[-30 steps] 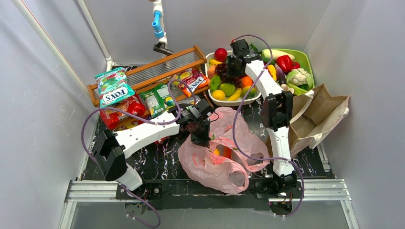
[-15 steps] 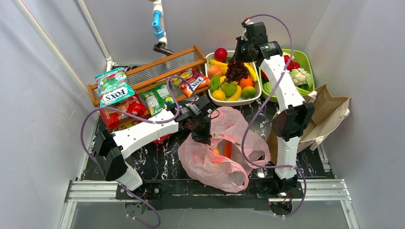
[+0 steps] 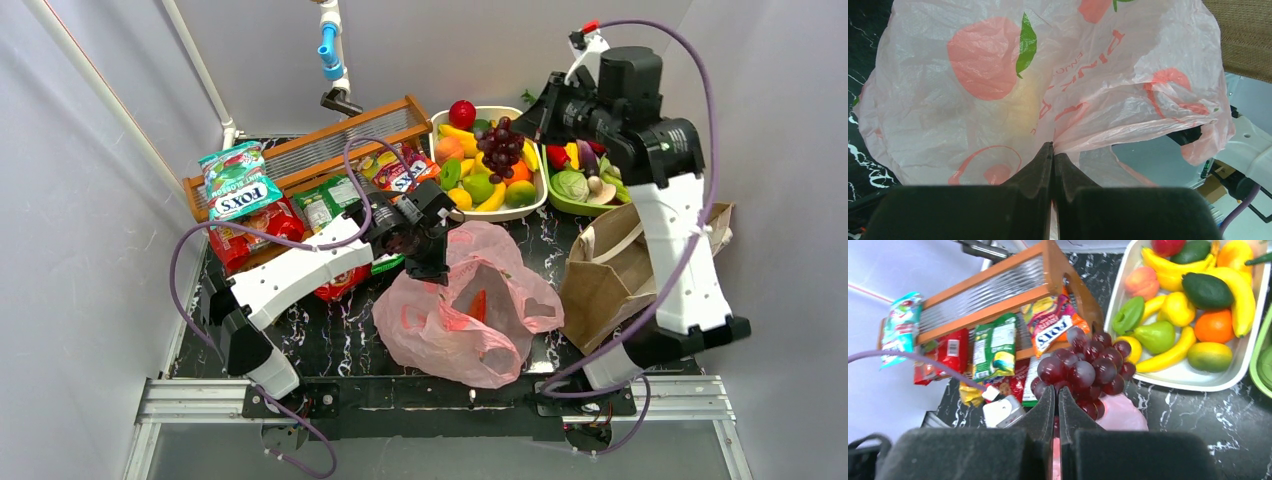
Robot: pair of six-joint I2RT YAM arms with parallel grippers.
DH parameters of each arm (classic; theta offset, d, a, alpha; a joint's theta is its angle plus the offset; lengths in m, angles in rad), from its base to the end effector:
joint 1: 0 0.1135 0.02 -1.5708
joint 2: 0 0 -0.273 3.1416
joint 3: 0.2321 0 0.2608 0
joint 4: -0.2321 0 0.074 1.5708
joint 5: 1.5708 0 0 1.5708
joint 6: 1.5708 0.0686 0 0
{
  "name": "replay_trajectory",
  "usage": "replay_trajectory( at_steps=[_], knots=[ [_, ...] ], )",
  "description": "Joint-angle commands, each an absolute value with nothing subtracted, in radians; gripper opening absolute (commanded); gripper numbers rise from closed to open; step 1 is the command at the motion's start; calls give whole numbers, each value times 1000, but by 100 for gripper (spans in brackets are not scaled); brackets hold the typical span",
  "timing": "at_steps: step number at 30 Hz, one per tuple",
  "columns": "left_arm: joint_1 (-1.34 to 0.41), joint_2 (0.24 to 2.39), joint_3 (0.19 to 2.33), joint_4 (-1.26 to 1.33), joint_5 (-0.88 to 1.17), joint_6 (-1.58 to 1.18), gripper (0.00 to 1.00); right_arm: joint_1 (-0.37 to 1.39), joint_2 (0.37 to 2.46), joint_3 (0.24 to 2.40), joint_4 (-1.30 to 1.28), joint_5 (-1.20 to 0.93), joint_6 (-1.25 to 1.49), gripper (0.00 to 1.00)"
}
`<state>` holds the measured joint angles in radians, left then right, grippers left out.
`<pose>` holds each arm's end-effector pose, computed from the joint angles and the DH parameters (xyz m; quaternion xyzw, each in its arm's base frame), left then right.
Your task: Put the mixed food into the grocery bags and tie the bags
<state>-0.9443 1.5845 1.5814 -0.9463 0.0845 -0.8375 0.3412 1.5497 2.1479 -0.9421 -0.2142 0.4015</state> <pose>0.2067 -0.2955 0.3299 0.0637 0.9492 -0.2628 0.1608 0.2995 0.1218 0.5314 -0.0370 0.8145 0.2892 0.5017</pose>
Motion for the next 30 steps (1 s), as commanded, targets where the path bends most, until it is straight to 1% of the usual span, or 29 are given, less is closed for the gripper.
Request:
replay_trajectory(
  at_steps=[1,14,26,30],
  knots=[
    [-934,1592,1658,-1005,59,-808,0,339,1388,2039,-963,-310,412,1],
    [-923,1659,1770,-1034,74,-782,0,339,1119,1803,-1009,-491,458,1],
    [-912,1721,1872,-1056,93,-765,0,341,1036,1688,-1013,-620,513,1],
    [-905,1740,1905,-1065,97,-760,0,341,1015,1649,-1016,-627,529,1]
  ],
)
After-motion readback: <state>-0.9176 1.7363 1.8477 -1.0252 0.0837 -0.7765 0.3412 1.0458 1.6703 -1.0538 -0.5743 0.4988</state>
